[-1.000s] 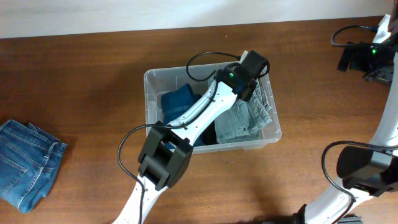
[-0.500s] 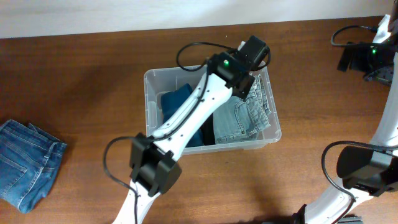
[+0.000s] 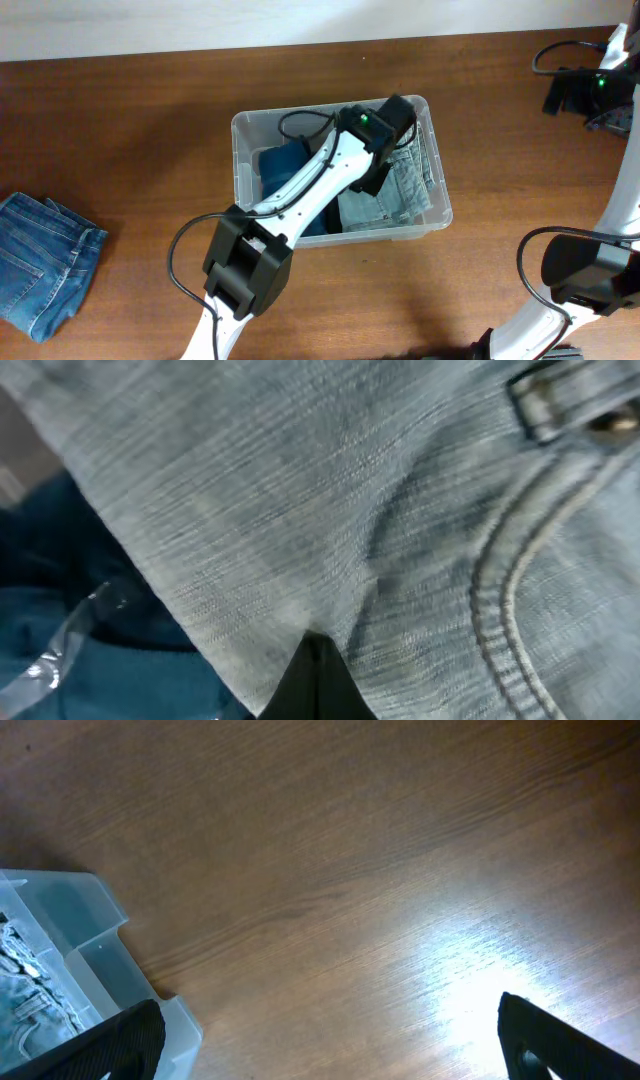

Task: Pack container
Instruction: 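Press the jeans flat into the bin with the left gripper, then open the left gripper and withdraw it left out of the bin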

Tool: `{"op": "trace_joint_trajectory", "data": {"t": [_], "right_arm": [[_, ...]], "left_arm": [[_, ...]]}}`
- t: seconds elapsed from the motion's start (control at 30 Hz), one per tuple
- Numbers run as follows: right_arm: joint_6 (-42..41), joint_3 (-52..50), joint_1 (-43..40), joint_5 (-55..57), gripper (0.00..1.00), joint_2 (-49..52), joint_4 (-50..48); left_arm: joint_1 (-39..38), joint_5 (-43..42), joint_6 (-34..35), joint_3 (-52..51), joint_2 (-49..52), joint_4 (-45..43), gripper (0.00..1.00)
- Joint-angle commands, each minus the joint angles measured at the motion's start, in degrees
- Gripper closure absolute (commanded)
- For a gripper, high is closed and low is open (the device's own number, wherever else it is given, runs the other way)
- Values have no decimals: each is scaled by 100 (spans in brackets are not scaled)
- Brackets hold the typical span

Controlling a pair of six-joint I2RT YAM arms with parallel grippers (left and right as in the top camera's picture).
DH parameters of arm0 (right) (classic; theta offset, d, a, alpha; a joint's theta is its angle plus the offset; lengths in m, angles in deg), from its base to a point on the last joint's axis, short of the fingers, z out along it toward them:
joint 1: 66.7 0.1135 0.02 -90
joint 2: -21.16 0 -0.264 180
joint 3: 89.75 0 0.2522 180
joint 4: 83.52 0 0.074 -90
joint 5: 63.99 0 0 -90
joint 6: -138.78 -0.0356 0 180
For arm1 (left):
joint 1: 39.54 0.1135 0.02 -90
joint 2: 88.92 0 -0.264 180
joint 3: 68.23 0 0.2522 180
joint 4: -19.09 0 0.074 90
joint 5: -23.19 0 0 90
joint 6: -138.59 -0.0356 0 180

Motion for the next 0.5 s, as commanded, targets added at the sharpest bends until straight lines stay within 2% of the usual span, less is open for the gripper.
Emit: {"op": "trace_joint_trajectory", "data": {"t": [0.0,0.27,0.3,0.47], "right_arm": [[-20,22,-2,70,1,-44,9],[-20,22,-2,70,2,-44,9],[-20,22,-2,70,2,-44,9],[-20,22,-2,70,1,-44,9]], "left_arm": [[26,-173,96,-2,-33,59,100],[254,-168,96,1755,-516,636,100],[413,-153,96,2212,-693,857,100],[1134,352,247,2879,-1233,1530,99]]}}
